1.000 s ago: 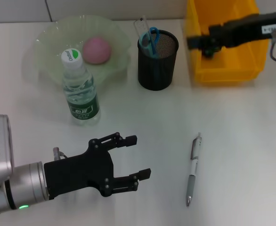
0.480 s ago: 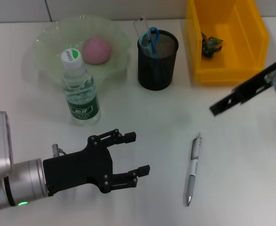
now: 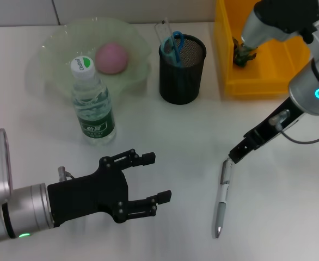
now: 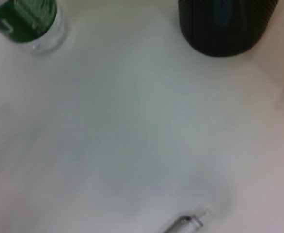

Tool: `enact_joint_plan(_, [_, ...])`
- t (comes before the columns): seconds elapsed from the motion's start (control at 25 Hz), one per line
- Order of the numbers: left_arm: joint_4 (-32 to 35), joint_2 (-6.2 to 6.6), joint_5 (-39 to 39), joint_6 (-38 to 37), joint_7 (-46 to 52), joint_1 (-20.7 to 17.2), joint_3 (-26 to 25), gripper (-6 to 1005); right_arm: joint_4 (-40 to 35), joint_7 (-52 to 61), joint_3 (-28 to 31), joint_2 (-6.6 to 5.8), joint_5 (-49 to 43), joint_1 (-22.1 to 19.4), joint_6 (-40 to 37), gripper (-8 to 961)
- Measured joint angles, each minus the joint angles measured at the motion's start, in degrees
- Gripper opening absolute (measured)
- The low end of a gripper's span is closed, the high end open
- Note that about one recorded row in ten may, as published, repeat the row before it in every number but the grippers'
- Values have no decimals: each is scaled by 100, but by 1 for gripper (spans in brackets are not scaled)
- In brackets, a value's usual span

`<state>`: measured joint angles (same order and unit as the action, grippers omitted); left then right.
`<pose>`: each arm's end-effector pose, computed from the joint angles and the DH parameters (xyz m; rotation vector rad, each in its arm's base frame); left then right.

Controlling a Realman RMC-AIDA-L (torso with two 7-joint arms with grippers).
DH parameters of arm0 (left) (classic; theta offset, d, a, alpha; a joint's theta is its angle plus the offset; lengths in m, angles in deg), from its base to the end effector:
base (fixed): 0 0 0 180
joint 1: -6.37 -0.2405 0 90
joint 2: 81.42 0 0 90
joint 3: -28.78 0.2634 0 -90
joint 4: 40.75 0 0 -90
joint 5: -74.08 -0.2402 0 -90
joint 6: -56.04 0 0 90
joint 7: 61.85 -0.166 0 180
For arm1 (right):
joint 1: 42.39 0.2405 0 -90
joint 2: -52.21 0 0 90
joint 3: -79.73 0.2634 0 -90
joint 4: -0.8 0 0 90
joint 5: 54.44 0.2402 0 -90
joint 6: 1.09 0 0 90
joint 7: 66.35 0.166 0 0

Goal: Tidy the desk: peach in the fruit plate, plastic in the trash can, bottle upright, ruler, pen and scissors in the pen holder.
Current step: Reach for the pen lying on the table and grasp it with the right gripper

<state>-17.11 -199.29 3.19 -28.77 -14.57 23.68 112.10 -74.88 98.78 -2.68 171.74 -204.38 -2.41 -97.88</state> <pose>-0.2896 0.2674 -0.1033 -2.7381 -0.3290 -0.9377 0.1615 0.3805 -0.0351 -2.4777 1.2338 -0.6104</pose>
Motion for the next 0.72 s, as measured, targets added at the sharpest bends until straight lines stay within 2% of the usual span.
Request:
enact_joint_plan(0.44, [0, -16, -20, 52, -44, -5, 0, 807, 660, 427, -129, 19, 583, 47, 456, 817])
enact_joint_plan(0.72, [0, -26, -28, 40, -48, -27, 0, 807, 1054, 432, -144, 18, 488, 181, 653, 815])
